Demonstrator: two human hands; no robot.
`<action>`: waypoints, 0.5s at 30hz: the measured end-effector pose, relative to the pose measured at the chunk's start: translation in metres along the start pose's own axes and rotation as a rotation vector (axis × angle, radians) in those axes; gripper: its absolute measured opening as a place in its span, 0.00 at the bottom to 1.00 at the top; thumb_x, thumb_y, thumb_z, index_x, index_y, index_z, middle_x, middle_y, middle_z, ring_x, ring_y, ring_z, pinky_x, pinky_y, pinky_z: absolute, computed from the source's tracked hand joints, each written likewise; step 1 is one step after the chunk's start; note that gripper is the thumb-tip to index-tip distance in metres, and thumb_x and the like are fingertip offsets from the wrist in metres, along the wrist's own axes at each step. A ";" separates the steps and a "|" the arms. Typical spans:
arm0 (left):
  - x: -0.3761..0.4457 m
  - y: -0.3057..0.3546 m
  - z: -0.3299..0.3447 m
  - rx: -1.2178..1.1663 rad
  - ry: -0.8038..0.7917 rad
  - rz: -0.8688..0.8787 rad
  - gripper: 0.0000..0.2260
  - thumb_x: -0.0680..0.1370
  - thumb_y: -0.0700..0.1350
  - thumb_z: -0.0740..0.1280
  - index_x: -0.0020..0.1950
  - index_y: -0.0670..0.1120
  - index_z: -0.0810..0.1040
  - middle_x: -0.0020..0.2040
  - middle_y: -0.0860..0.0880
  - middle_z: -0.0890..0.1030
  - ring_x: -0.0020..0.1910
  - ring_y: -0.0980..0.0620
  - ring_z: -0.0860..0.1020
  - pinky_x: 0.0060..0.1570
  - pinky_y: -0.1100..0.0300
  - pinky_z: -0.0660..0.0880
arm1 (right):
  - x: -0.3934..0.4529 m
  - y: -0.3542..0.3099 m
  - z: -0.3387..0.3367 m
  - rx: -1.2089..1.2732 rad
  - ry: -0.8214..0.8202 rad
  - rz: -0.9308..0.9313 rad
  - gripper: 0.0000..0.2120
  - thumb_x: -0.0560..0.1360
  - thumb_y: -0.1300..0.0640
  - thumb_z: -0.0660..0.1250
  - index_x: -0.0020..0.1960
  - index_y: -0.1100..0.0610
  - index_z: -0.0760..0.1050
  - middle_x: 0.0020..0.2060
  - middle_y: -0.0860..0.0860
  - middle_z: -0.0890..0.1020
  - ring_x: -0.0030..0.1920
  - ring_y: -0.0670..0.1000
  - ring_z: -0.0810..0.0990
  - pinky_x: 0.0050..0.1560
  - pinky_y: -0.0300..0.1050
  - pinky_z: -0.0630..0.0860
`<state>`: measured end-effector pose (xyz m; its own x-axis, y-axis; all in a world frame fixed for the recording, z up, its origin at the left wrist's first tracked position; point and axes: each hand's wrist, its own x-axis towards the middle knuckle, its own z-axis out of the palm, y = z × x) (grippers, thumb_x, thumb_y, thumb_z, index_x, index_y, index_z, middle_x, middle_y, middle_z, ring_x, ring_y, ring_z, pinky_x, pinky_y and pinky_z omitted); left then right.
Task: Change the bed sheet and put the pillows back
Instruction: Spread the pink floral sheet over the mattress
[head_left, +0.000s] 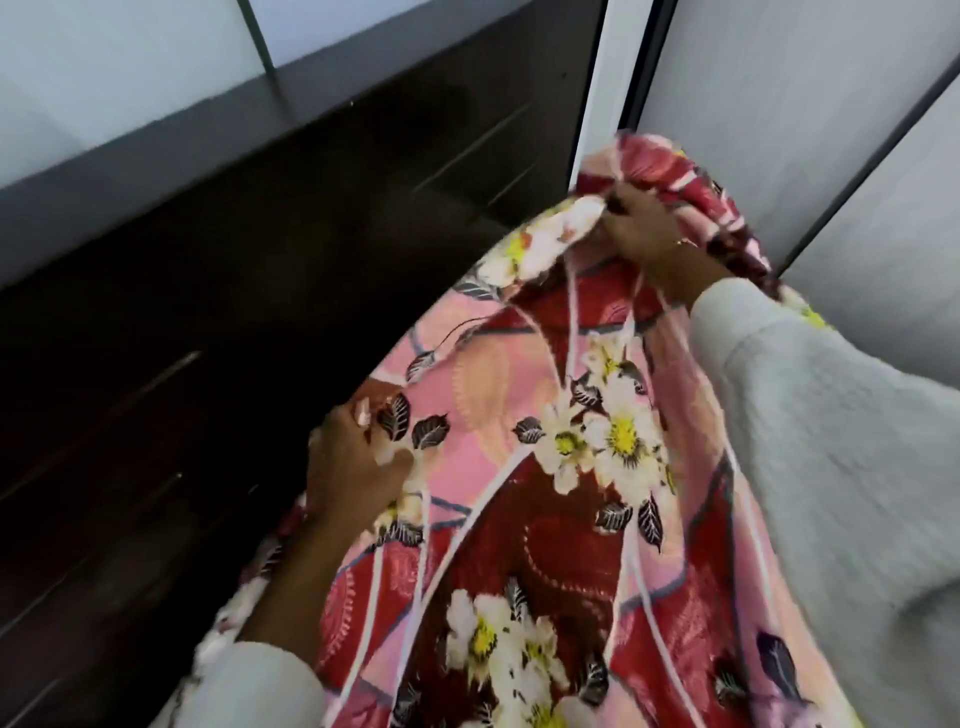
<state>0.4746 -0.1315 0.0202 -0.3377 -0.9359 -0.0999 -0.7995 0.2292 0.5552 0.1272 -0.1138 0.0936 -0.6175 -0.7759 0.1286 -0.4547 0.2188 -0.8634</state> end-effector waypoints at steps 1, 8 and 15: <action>0.006 -0.008 0.010 0.158 -0.051 0.006 0.39 0.65 0.49 0.75 0.70 0.40 0.63 0.64 0.37 0.70 0.64 0.38 0.68 0.63 0.47 0.66 | 0.003 0.008 0.001 -0.103 -0.063 0.050 0.11 0.76 0.63 0.63 0.58 0.60 0.75 0.51 0.55 0.79 0.50 0.48 0.76 0.51 0.40 0.74; -0.003 -0.006 0.086 0.279 -0.221 0.351 0.31 0.72 0.55 0.57 0.70 0.39 0.67 0.71 0.36 0.64 0.71 0.33 0.61 0.68 0.38 0.60 | -0.059 0.101 0.044 -0.232 0.156 0.262 0.13 0.74 0.66 0.61 0.55 0.62 0.79 0.50 0.61 0.83 0.49 0.60 0.81 0.54 0.55 0.76; 0.007 0.010 0.146 0.219 -0.528 0.255 0.33 0.78 0.61 0.55 0.77 0.50 0.45 0.78 0.48 0.42 0.76 0.47 0.41 0.74 0.49 0.45 | -0.097 0.151 0.035 -0.623 0.217 0.279 0.14 0.76 0.56 0.64 0.60 0.58 0.76 0.56 0.60 0.79 0.57 0.63 0.74 0.52 0.52 0.71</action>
<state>0.3912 -0.0964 -0.0955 -0.6865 -0.5988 -0.4126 -0.7258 0.5297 0.4389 0.1409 -0.0257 -0.0663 -0.8487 -0.5204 0.0940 -0.5030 0.7394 -0.4476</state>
